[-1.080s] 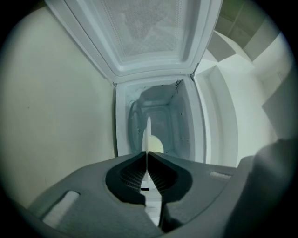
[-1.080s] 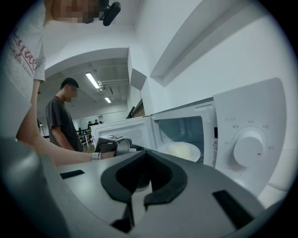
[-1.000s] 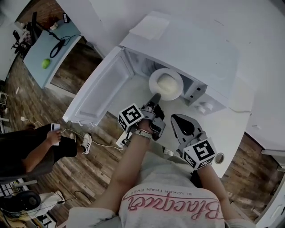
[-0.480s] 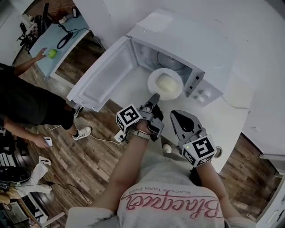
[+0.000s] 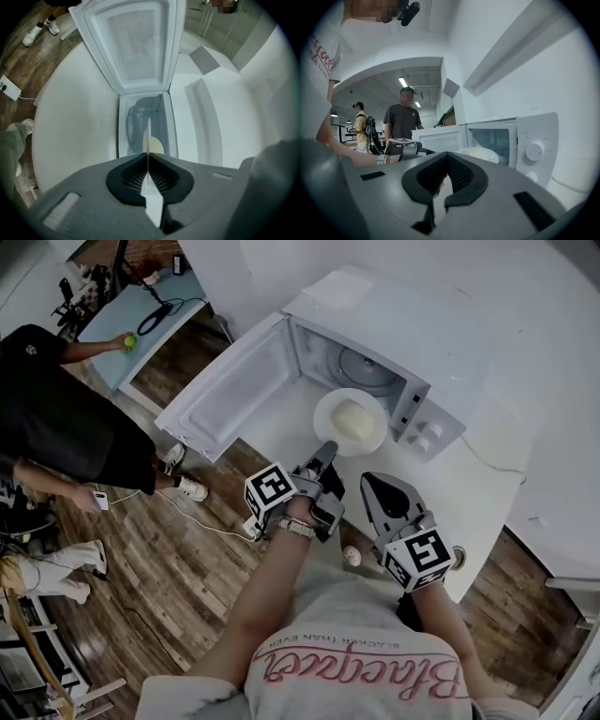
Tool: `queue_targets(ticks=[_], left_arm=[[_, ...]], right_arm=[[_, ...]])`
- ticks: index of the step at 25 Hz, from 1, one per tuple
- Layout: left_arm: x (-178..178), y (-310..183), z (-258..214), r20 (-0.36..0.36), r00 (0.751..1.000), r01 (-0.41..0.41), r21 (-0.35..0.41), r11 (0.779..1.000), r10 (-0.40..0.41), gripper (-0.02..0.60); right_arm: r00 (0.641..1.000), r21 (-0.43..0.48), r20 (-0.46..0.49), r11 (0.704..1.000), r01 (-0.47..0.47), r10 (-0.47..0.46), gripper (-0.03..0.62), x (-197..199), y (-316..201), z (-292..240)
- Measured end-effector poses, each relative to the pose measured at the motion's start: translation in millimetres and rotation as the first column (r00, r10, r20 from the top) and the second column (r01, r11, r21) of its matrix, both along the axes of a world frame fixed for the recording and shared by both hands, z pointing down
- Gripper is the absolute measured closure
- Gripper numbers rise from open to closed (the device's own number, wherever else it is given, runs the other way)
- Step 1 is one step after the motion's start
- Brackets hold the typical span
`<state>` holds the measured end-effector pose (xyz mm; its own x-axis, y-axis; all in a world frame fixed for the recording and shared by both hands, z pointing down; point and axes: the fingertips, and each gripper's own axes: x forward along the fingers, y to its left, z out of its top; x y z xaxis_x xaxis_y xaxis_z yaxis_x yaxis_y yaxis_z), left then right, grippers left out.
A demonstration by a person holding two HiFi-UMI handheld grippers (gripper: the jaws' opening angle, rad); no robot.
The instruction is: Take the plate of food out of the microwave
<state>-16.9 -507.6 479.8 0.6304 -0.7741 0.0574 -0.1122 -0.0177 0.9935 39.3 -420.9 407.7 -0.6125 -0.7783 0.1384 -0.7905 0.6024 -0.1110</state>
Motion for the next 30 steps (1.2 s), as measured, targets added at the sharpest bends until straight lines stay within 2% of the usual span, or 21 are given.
queue_targets(ticks=[16,30], left_arm=[[-13.3,35.7,-5.2,-0.030,1.000,0.002,0.004,1.000,-0.001,0.565],[-35.2,49.9,-28.4,-0.029,0.995,-0.094,0.027,0.995,0.095,0.565]], right_arm=[[0.999,-0.015,0.032,0.999,-0.031,0.032,0.588,5.0,26.7,1.0],[0.981,0.006,0.067,0.983,-0.185,0.184,0.588,5.3,30.0,-20.7]])
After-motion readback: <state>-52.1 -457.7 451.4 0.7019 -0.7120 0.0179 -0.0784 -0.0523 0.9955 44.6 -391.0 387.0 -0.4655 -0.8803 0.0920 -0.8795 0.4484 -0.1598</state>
